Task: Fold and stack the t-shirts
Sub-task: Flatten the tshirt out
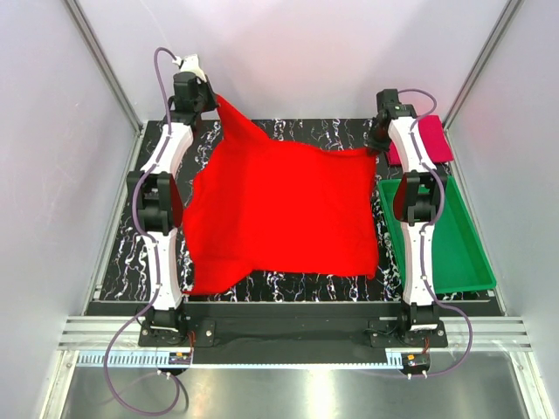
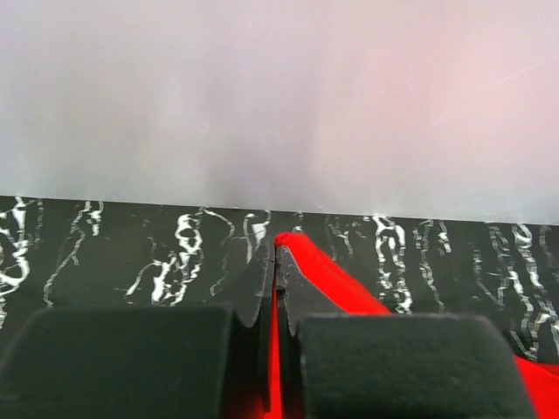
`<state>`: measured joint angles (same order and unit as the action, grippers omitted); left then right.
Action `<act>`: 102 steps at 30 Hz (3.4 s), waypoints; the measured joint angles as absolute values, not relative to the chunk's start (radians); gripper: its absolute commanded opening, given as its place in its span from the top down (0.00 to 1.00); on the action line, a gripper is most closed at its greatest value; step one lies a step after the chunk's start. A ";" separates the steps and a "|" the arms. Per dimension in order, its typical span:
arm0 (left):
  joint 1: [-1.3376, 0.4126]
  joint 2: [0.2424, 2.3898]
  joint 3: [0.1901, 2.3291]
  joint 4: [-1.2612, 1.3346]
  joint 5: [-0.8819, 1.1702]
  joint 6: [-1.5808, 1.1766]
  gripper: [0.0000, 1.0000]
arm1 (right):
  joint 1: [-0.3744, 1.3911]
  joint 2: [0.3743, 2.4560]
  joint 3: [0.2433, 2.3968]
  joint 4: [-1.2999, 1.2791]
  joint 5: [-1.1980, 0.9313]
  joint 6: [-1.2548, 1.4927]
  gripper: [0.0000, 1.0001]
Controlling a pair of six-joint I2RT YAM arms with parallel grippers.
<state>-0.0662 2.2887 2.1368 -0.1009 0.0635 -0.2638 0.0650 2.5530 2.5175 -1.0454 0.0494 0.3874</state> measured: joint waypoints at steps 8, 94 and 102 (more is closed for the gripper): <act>-0.071 2.194 2.100 -0.088 0.080 -0.297 1.00 | 0.075 2.551 2.580 -1.045 -0.020 0.393 1.00; -0.043 2.264 1.974 -0.054 -0.080 -0.125 1.00 | 0.102 2.720 2.627 -0.623 -0.099 0.497 1.00; -0.015 2.264 1.997 -0.079 -0.082 -0.136 1.00 | 0.102 2.770 2.679 -0.516 -0.133 0.522 1.00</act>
